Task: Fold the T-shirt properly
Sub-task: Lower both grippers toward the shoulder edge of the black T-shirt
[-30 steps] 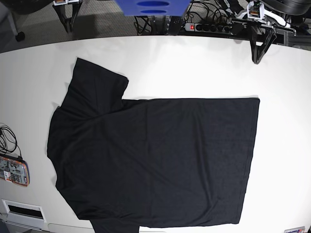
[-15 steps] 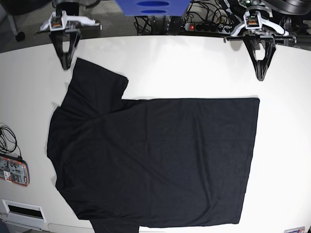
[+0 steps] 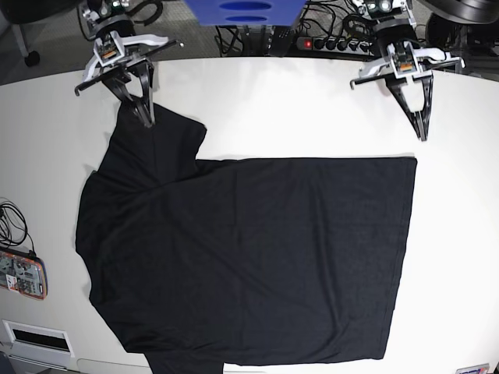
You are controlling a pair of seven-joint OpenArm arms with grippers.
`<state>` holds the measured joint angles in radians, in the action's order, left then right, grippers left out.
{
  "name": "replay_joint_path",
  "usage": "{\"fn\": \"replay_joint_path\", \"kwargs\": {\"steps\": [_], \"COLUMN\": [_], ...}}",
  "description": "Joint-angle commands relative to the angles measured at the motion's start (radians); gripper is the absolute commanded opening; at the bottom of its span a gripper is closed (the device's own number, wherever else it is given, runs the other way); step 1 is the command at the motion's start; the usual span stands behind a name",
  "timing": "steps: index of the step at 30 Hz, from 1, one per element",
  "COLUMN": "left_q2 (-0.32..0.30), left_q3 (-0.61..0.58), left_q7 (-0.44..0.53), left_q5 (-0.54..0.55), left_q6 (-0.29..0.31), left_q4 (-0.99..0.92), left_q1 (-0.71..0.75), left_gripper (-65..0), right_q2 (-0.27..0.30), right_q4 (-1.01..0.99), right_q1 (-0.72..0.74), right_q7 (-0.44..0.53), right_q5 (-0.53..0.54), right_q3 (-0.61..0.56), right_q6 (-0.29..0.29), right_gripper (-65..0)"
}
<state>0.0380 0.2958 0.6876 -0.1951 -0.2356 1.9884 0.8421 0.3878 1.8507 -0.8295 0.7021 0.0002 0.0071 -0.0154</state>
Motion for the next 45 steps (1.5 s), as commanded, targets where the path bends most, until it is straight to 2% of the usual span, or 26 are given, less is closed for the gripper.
{"fn": "replay_joint_path", "kwargs": {"steps": [1,2,4,7,9,11,14,16,19,22,27,30,36,39,41,45], "left_q2": [-0.005,-0.008,-0.02,-0.033,-0.071,-0.151,-0.277,-0.327,-0.382,-0.404,-0.455,-0.453,-0.445,-0.409,-0.367,-0.313], "left_q3": [0.001,-0.004,-0.011,-0.053,-0.074,-0.103,-0.131,-0.145,-0.145,-0.143,-0.132,-0.128,-0.134,-0.128,-0.126,-0.129], "left_q7": [0.01,-0.001,-0.015,-0.052,-0.101,-0.188,-0.319,-0.383,-0.47,-0.552,-0.665,-0.668,-0.673,-0.673,-0.673,-0.671], "left_q5": [0.004,0.006,0.021,0.115,0.179,0.231,0.285,0.293,0.286,0.285,0.282,0.211,-0.057,-0.182,-0.267,-0.399], "left_q6": [-0.009,-0.009,-0.009,-0.008,-0.006,-0.006,-0.006,-0.006,-0.006,-0.003,0.081,0.111,0.121,0.121,0.121,0.121], "left_q4": [0.022,0.022,0.024,0.024,0.041,0.05,0.05,0.05,0.05,0.05,0.05,0.051,0.05,0.05,0.05,0.05], "left_q1": [0.007,0.006,-0.02,-0.085,-0.1,-0.125,-0.169,-0.189,-0.22,-0.255,-0.291,-0.291,-0.289,-0.289,-0.291,-0.307], "left_gripper": [-65.0,-65.0,-65.0,-65.0,-65.0,-65.0,-65.0,-65.0,-65.0,-65.0,-65.0,-65.0,-65.0,-64.9,-64.8,-65.0], "right_q2": [0.009,0.009,0.009,0.004,-0.008,-0.045,-0.102,-0.125,-0.155,-0.172,-0.174,-0.168,-0.118,-0.114,-0.117,-0.181], "right_q4": [0.02,0.034,0.07,0.088,0.091,0.091,0.106,0.12,0.131,0.132,0.132,0.134,0.134,0.135,0.135,0.135], "right_q1": [-0.015,-0.015,-0.015,-0.006,-0.001,0.006,0.014,0.011,-0.006,-0.004,0.025,0.035,0.028,0.029,0.04,0.065], "right_q7": [0.034,0.034,0.031,0.027,0.026,-0.014,-0.144,-0.21,-0.236,-0.29,-0.485,-0.571,-0.591,-0.626,-0.657,-0.669], "right_q5": [0.005,0.014,0.099,0.232,0.286,0.292,0.291,0.289,0.288,0.286,0.286,0.284,0.269,0.119,-0.03,-0.279], "right_q3": [0.003,0.003,-0.002,-0.005,-0.002,0.004,0.027,0.044,0.064,0.098,0.167,0.215,0.233,0.235,0.227,0.219], "right_q6": [0.001,0.001,0.001,0.001,0.001,0.001,0.001,0.001,0.001,0.001,0.001,0.001,0.002,0.002,0.002,0.005], "right_gripper": [-65.0,-65.0,-65.0,-65.0,-65.0,-65.0,-65.0,-65.0,-65.0,-65.0,-65.0,-65.0,-65.0,-64.9,-64.8,-64.7]}}
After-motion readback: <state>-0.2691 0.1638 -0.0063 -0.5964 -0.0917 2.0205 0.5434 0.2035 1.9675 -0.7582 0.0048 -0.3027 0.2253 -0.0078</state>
